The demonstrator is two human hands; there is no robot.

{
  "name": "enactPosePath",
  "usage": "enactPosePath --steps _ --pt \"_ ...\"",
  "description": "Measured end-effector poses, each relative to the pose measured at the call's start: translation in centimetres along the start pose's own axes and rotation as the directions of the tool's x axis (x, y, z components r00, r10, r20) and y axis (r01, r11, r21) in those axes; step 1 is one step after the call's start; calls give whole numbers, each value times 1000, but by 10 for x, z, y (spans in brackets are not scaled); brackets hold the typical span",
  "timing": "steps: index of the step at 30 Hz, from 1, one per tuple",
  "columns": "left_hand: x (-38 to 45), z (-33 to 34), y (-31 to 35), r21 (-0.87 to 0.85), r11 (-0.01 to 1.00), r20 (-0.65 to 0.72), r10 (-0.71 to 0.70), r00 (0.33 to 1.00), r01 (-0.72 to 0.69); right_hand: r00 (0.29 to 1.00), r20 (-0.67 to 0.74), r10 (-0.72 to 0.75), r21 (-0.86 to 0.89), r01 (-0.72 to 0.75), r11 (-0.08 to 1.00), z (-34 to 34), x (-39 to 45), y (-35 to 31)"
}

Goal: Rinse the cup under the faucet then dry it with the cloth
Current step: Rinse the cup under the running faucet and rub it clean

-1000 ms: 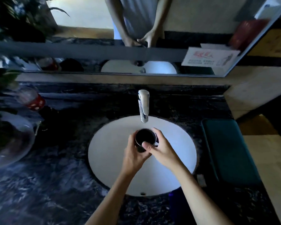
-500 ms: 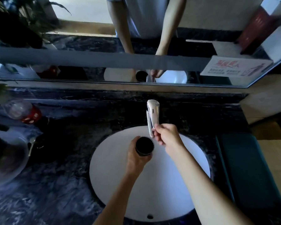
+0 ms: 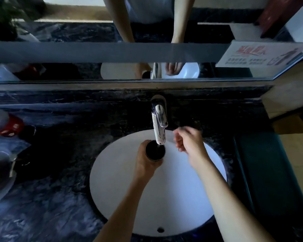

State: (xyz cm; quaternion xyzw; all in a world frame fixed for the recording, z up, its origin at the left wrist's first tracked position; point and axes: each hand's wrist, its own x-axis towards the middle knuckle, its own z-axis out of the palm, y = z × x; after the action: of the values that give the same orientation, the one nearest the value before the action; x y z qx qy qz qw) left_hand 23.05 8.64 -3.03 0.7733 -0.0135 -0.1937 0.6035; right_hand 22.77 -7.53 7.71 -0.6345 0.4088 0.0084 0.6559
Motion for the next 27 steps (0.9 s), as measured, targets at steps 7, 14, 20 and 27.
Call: enactPosePath --steps 7,14,20,27 --pt "2 2 -7 -47 999 16 1 1000 -1 989 115 93 -249 -62 967 0 -1 68" --pt "-4 12 0 12 1000 104 24 994 -25 984 75 159 -44 -156 987 1 -9 78" --pt "-3 15 4 -89 995 27 -42 999 44 987 100 124 -48 -120 992 5 -7 77" --pt "0 8 -4 -82 994 17 -69 997 71 985 82 151 -53 -147 988 1 -3 87"
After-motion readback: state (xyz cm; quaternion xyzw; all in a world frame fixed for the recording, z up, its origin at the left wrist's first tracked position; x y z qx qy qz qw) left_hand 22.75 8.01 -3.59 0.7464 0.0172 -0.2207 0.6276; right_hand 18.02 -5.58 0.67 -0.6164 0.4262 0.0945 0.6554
